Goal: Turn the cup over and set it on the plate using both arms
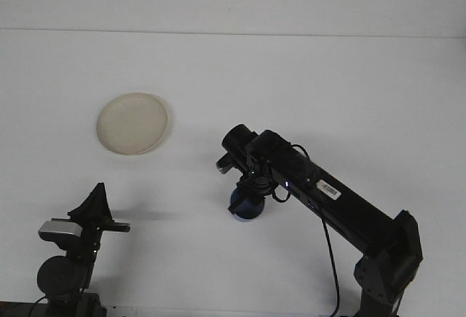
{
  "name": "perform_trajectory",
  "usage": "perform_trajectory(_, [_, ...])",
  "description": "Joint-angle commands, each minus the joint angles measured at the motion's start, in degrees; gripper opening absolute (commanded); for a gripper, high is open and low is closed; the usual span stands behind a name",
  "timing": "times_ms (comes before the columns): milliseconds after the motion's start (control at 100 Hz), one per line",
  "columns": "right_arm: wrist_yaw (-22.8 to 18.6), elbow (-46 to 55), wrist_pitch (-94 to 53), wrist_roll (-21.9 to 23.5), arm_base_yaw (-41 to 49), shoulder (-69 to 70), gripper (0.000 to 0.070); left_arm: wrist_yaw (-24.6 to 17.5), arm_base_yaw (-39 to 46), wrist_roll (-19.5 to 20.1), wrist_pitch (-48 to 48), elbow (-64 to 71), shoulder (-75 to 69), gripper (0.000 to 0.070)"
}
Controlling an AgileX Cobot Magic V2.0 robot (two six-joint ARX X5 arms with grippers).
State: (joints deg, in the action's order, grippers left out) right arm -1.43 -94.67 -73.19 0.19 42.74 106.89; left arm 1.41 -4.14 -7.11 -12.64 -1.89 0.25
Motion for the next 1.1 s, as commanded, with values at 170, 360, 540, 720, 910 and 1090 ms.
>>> perform_trajectory(170, [-0.1,-1.4,0.1,-0.7,0.7,1.3,0.0112,-0.1,0.0,-0.2,-0.7,1.1,-0.1,0.0011])
perform_trajectory(360, [-0.1,-1.4,-0.4,-0.6,0.7,1.3,0.0310,-0.1,0.0,-0.2,-0.7,1.1,-0.1,0.0011])
perform_trajectory(540, [-0.1,-2.9,-3.0,-0.7,0.0,1.0,0.0407,-0.1,0.0,-0.2,-0.7,1.1,-0.1,0.0011])
perform_trajectory(720, [-0.3,-5.8,-4.9,-1.5,-1.0,-1.2,0.0407,-0.1,0.0,-0.2,-0.7,1.1,-0.1,0.0011])
perform_trajectory(910, [-0.7,-6.7,-4.9,-2.8,-3.4,-7.2,0.0407,-0.1,0.0,-0.2,-0.7,1.1,-0.1,0.0011])
perform_trajectory(1090, [-0.7,-6.6,-4.9,-3.3,-10.1,-13.5,0.0407,-0.1,0.0,-0.2,-0.7,1.1,-0.1,0.0011])
